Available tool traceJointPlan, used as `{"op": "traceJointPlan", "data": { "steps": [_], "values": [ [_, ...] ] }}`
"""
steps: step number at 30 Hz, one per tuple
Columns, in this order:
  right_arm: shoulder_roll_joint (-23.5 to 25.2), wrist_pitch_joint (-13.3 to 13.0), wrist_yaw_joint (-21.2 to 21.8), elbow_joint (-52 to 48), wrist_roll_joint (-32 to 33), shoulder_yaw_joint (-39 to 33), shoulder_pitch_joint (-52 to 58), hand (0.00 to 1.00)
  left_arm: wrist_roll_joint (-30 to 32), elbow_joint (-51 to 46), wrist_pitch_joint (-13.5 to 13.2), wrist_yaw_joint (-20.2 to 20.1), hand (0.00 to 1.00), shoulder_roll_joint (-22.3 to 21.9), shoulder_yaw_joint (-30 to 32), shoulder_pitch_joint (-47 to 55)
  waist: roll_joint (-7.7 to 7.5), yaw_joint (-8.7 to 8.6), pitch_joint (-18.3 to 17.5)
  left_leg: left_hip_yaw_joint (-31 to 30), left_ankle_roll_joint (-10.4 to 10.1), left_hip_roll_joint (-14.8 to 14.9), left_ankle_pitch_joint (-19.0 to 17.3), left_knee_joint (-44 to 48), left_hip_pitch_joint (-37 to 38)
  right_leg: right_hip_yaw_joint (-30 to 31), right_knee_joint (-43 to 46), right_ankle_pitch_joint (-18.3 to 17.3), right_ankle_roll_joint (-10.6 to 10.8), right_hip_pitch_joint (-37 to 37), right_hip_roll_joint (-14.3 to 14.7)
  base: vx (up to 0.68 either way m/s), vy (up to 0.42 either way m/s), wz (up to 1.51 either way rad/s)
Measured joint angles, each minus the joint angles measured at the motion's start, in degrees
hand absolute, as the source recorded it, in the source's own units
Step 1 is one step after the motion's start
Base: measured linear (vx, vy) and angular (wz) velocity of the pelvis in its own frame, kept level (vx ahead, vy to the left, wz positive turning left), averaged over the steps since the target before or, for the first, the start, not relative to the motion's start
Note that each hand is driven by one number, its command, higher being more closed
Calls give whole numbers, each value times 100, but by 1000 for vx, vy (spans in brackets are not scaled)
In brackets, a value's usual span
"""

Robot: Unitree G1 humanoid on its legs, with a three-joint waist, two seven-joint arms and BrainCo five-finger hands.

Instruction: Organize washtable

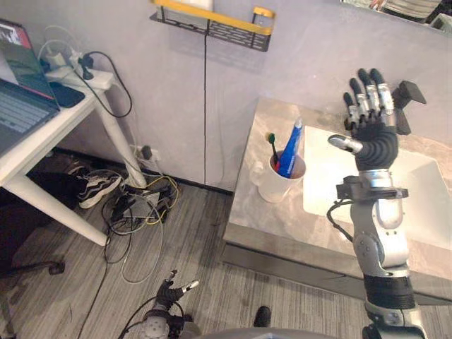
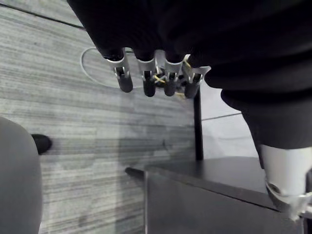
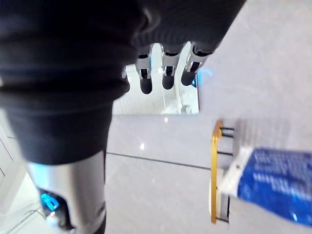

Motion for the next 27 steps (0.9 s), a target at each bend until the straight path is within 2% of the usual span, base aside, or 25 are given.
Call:
{"op": "traceJointPlan", "data": {
  "steps": [4, 8, 10, 14, 15, 16, 19, 24, 27],
  "values": [
    [0, -46, -16, -527, -4, -470, 272, 0, 36, 201, 0, -49, 0, -50, -18, -29, 158, -85, -176, 105, 0, 1, 0, -67, 71, 77, -24, -4, -1, -4, 5, -5, -1, -11],
    [27, -185, -119, -703, -5, -990, 612, 0, 39, 447, -2, -49, 0, -55, -50, -192, 203, -125, -283, 218, 0, 1, 1, -92, 162, 163, -25, -3, 0, -5, 10, -2, 5, -14],
    [201, -193, -183, -932, -32, -1272, 951, 0, 46, 519, -4, -42, 0, -64, -51, -213, 214, -180, -341, 237, 0, 0, 1, -102, 171, 179, -27, -4, 0, -14, 10, 8, 4, -9],
    [888, -258, -435, -1324, -456, -1858, 1702, 0, 49, 744, -9, -9, 0, -86, -44, -227, 238, -349, -459, 450, 5, -5, -14, -143, 208, 384, -17, 11, 15, -129, 24, 10, 10, -23],
    [986, -263, -486, -1322, -489, -1887, 1804, 0, 52, 800, -10, -2, 0, -96, -38, -227, 245, -389, -464, 484, 6, -5, -19, -141, 222, 439, -14, 15, 19, -139, 30, 4, 12, -32],
    [1243, -263, -604, -1311, -686, -1926, 2066, 0, 74, 895, -10, 6, 0, -104, -29, -222, 259, -427, -473, 568, 10, -3, -37, -142, 254, 522, -9, 23, 29, -166, 44, -1, 12, -38],
    [2043, -259, -800, -1115, -664, -1947, 2883, 0, 98, 1099, -11, 87, 0, -134, -12, -234, 324, -520, -485, 735, 22, 0, -106, -98, 295, 688, 3, 37, 36, -215, 70, -5, 13, -33],
    [2342, -215, -1015, -197, -644, -1534, 3972, 0, 106, 1331, -24, 279, 0, -238, -18, -291, 456, -592, -440, 1057, 11, 1, -202, -58, 471, 1006, 22, 61, 47, -222, 110, 3, 23, -33],
    [2394, -156, -976, 224, -629, -1017, 4275, 0, 108, 1460, -78, 427, 0, -340, 62, -390, 556, -607, -224, 1385, 12, 35, -306, -38, 641, 1272, 80, 52, 31, -222, 159, -26, 27, -46]
  ]
}}
